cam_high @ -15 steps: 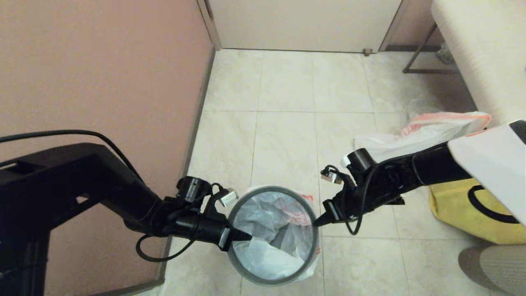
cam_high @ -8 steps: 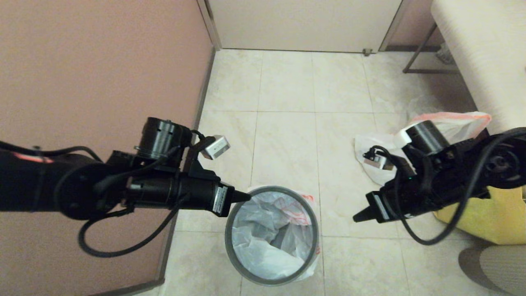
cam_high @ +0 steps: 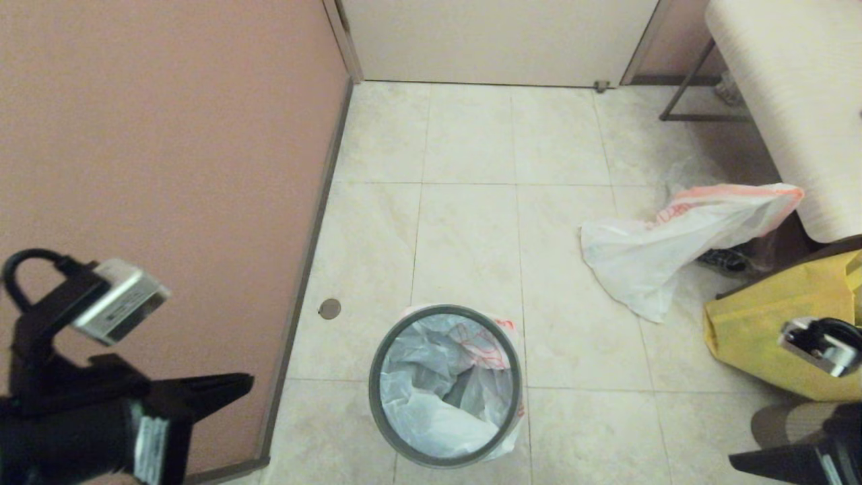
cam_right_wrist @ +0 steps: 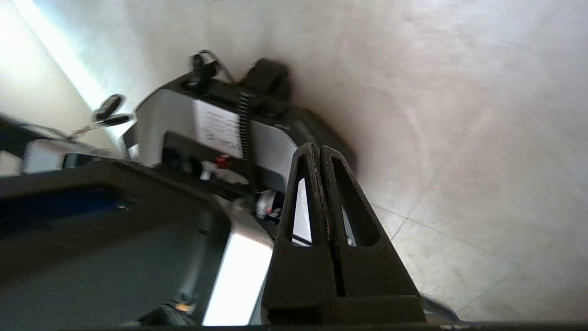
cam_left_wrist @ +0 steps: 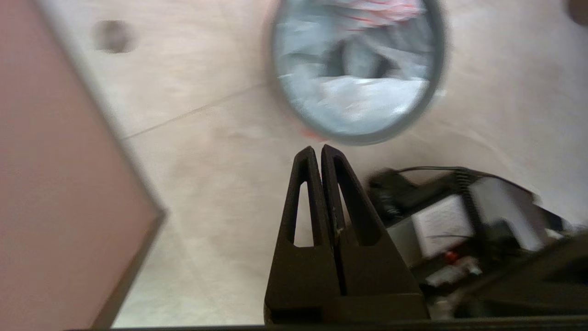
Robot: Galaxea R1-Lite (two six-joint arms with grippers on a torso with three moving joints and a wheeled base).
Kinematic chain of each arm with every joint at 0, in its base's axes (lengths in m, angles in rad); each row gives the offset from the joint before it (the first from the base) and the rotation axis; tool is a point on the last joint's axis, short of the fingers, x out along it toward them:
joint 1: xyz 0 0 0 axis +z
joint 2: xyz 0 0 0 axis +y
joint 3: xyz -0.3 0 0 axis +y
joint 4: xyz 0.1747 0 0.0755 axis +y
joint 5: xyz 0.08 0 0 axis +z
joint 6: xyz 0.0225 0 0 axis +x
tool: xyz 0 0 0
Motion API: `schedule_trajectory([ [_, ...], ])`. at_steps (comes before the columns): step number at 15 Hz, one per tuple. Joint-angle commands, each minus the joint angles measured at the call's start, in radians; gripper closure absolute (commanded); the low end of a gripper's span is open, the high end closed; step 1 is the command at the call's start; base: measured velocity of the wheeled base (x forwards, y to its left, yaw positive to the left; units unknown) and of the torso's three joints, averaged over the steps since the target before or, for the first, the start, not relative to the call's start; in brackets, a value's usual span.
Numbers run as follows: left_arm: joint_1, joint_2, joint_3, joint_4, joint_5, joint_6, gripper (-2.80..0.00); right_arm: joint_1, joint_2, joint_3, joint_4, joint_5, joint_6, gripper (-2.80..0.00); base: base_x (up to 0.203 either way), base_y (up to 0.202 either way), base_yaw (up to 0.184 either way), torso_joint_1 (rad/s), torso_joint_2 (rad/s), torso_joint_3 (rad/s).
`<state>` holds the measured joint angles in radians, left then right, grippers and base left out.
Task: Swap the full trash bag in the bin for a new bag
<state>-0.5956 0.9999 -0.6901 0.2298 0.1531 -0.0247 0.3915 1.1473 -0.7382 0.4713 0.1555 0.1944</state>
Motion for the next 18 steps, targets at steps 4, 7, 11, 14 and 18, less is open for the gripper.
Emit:
schedule_trajectory([
  [4,0.150,-0.359,0.120,0.004,0.053,0.037,0.00,-0.076,-0.348,0.151,0.013,-0.082,0.018,0.00,0.000,0.000,0.000,0.000,0.00,0.000],
  [7,0.253,-0.456,0.139,-0.002,0.054,0.036,0.00,-0.151,-0.449,0.160,0.040,-0.089,0.084,0.00,0.000,0.000,0.000,0.000,0.00,0.000],
  [11,0.459,-0.626,0.161,-0.012,0.051,0.011,0.00,-0.259,-0.617,0.154,0.073,-0.089,0.138,0.00,0.000,0.000,0.000,0.000,0.00,0.000],
  [14,0.573,-0.744,0.243,-0.008,0.026,0.004,0.00,-0.286,-0.723,0.158,0.178,-0.087,0.101,0.00,0.000,0.000,0.000,0.000,0.00,0.000],
  [18,0.606,-0.907,0.404,-0.008,-0.016,0.021,0.00,-0.330,-0.880,0.177,0.204,-0.086,0.052,0.00,0.000,0.000,0.000,0.000,0.00,0.000],
])
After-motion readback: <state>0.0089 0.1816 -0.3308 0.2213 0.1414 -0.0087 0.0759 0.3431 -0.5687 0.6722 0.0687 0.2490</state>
